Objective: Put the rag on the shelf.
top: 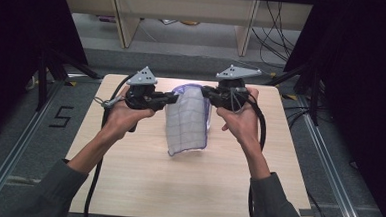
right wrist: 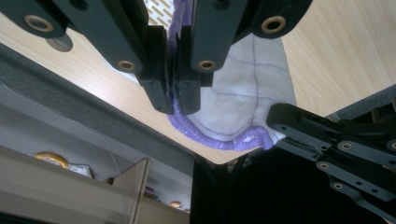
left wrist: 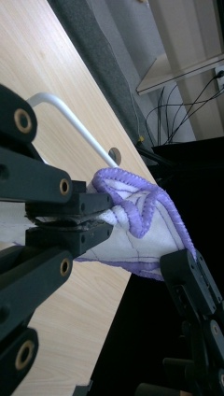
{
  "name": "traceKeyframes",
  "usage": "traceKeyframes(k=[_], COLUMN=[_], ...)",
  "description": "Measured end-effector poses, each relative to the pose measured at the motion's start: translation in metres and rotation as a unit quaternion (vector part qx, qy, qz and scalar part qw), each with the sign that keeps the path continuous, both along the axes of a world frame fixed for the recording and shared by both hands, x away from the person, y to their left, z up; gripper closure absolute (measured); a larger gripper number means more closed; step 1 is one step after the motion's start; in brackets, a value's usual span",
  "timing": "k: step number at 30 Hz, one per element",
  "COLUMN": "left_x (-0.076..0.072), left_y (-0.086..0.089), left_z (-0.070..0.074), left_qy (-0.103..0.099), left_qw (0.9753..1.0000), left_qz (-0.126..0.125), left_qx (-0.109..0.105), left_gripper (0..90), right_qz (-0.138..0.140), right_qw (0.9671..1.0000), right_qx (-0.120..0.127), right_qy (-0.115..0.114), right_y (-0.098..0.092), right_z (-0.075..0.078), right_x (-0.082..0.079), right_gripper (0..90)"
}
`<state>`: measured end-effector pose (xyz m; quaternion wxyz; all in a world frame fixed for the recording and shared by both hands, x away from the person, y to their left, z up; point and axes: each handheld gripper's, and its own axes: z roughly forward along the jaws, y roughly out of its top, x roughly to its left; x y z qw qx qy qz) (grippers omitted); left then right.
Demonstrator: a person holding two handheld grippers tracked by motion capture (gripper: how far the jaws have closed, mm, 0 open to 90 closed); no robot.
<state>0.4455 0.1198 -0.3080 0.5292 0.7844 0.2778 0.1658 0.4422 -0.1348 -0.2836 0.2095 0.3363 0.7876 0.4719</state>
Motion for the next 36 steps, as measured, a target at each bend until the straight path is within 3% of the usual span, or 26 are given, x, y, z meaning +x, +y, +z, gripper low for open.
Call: traceKeyframes(k=[7,17,26,36], left_x=[0.01,0.031,0.047,0.067], left_y=[0.002,0.0,-0.002,-0.006], left_z=[0.012,0.033,0.046,0.054], left_qy=[0.001,-0.007,-0.006,-0.002], left_qw=[0.9999,0.9995,0.9989,0.998], left_qz=[0.01,0.032,0.047,0.062], left_qx=[0.004,-0.005,-0.001,-0.01], left_gripper=[85.7,85.7,85.7,85.6], right_qz=[-0.008,-0.018,-0.032,-0.045], right_qw=[1.0,0.9998,0.9994,0.9989], right_qx=[0.001,0.007,0.007,0.015], right_qy=[0.005,-0.009,-0.004,-0.003], right_y=[0.002,0.007,0.011,0.011], right_z=[0.009,0.029,0.043,0.049], right_x=[0.011,0.028,0.046,0.068], right_gripper=[86.3,86.3,86.3,86.3])
